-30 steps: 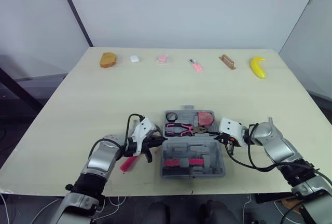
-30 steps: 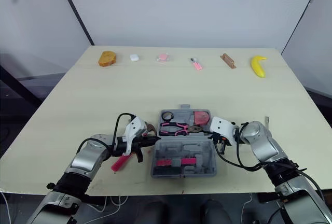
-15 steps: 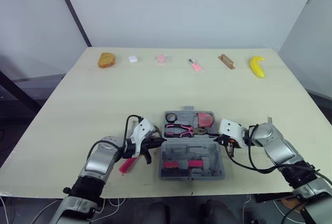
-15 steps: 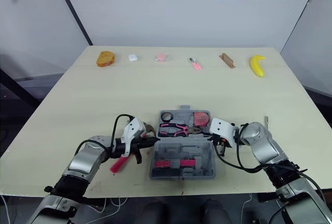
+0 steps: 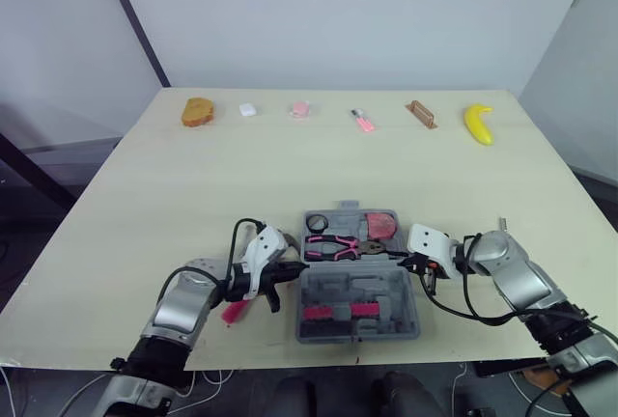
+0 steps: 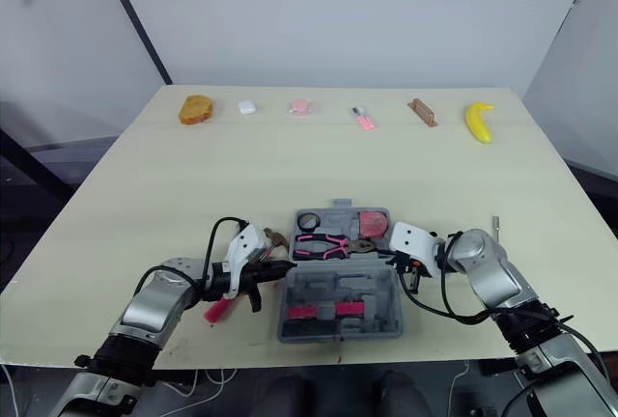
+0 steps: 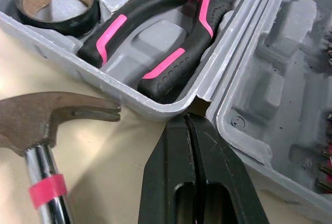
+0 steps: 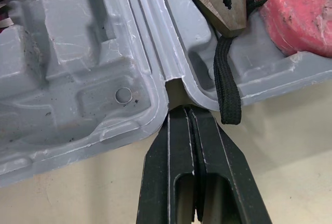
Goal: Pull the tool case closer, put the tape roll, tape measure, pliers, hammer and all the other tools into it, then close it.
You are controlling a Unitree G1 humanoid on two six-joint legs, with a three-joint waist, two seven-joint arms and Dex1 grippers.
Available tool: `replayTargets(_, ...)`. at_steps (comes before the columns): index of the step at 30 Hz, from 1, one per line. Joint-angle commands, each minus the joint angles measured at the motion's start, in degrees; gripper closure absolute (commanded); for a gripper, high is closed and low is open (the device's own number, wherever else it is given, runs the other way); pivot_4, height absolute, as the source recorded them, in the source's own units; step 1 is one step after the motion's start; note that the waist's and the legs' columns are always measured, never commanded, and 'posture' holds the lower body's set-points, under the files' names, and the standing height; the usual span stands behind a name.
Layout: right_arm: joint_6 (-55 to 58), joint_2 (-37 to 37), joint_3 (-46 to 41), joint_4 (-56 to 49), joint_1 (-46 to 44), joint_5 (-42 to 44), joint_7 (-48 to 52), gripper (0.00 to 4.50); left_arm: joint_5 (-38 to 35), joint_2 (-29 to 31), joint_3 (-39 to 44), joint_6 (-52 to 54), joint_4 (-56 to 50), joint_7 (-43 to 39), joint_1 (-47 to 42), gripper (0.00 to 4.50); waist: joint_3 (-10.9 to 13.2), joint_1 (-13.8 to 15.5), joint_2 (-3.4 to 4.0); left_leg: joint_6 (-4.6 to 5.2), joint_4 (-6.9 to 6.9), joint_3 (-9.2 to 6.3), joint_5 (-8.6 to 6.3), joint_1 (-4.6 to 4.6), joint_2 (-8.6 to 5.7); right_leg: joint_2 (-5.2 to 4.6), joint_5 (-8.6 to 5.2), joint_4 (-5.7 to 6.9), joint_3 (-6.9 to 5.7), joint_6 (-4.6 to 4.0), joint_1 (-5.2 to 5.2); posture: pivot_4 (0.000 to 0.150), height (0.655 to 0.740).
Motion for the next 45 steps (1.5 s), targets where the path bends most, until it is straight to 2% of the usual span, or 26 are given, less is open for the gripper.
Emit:
replayTargets(1,0.3,0.1,1.1,-1.6,1.2,1.1,1.3,4.5,-0.7,-0.1,-1.0,-0.1,-1.3,-0.6,0.6,4.47,0.0,0.0,0.0,0.0,0.0,0.0,0.0,0.0,0.0,0.0,0.0,0.0,0.0,0.0,0.0,0.15,0.74)
replayTargets(10,-0.3,0.4,0.6,-0.7,0.8,0.7,0.0,4.5,0.7,-0.7,-0.4,-4.3,4.2,0.5,-1.6,4.47,0.0,0.0,0.0,0.0,0.0,0.02,0.0,0.0,-0.01,0.01,0.0,0.02,-0.03,0.0,0.0,0.15,0.74)
replayTargets(17,0.4,-1.9,-5.5,-2.5,2.9,4.1,-1.6,4.5,-4.8,-2.5,4.7,-9.1,0.9,0.2,2.1,4.47,0.1,0.2,0.06,0.0,0.02,-0.01,0.0,-0.03,-0.01,-0.05,0.01,0.03,-0.01,0.01,0.0,0.15,0.74)
replayTargets(25,-1.6,-5.5,-19.8,-9.1,12.5,14.4,-3.1,4.5,-9.9,-0.9,12.7,-13.2,-3.3,0.6,10.3,4.47,0.1,0.9,0.15,0.0,0.0,-0.01,0.0,-0.04,0.03,-0.15,0.0,-0.01,-0.01,0.02,-0.01,0.15,0.74)
replayTargets(28,-4.3,-3.6,-26.8,-14.4,17.9,20.3,-4.5,4.5,-15.9,-2.3,17.4,-13.6,-6.9,0.4,13.7,4.47,0.1,1.2,0.15,0.0,-0.01,-0.05,-0.01,-0.08,0.11,-0.13,-0.01,-0.02,-0.03,0.02,-0.01,0.15,0.74)
replayTargets(32,-0.8,-2.4,-33.0,-20.6,24.7,31.9,-1.3,4.5,-22.6,-3.4,24.1,-12.2,-10.7,1.2,20.3,4.47,0.2,1.2,0.22,0.0,-0.01,-0.02,-0.01,-0.06,0.12,-0.15,0.0,-0.02,0.0,0.03,0.0,0.15,0.74)
replayTargets(33,-2.3,-2.1,-34.4,-21.2,26.4,31.5,-2.8,4.5,-23.9,-3.4,25.5,-11.7,-11.3,1.1,22.0,4.47,0.2,1.0,0.22,0.0,-0.02,-0.01,-0.01,-0.06,0.13,-0.15,-0.01,-0.03,0.01,0.03,0.0,0.15,0.74)
replayTargets(36,-6.1,-2.7,-38.3,-23.1,34.5,31.0,-3.0,3.88,-25.8,-3.2,29.0,-11.1,-11.2,1.4,27.2,3.84,0.2,1.3,0.24,0.0,-0.03,0.05,-0.01,-0.02,0.13,-0.16,-0.02,-0.05,0.03,0.03,0.0,0.15,0.74)
replayTargets(37,-6.6,-2.6,-39.9,-23.6,36.9,31.9,-2.8,3.49,-26.1,-3.1,30.0,-11.1,-10.7,1.4,28.6,3.51,0.2,1.3,0.23,0.0,-0.03,0.05,-0.01,-0.05,0.12,-0.15,-0.04,-0.07,-0.01,0.03,0.01,0.15,0.74)
replayTargets(41,-10.7,-2.1,-48.7,-21.5,47.0,33.8,-1.7,1.6,-26.4,-2.2,34.2,-11.5,-8.1,0.5,34.2,1.61,0.2,1.5,0.27,0.0,-0.03,0.15,-0.01,-0.06,0.08,-0.16,-0.09,-0.1,0.0,0.06,0.01,0.15,0.74)
replayTargets(44,-13.8,-2.5,-53.9,-17.5,52.0,34.2,-0.2,0.91,-26.3,-1.3,36.4,-11.6,-6.5,-0.2,36.6,0.93,0.2,1.2,0.25,0.01,0.02,0.22,-0.01,0.07,0.13,-0.15,-0.35,-0.07,0.11,0.1,0.02,0.15,0.74)
replayTargets(45,-14.7,-2.7,-55.1,-16.0,53.0,34.4,0.3,0.37,-26.2,-1.1,36.8,-11.8,-5.9,-0.5,37.0,0.41,0.2,1.2,0.25,0.01,0.01,0.24,-0.01,0.08,0.15,-0.14,-0.36,-0.08,0.12,0.09,0.01,0.15,0.74)
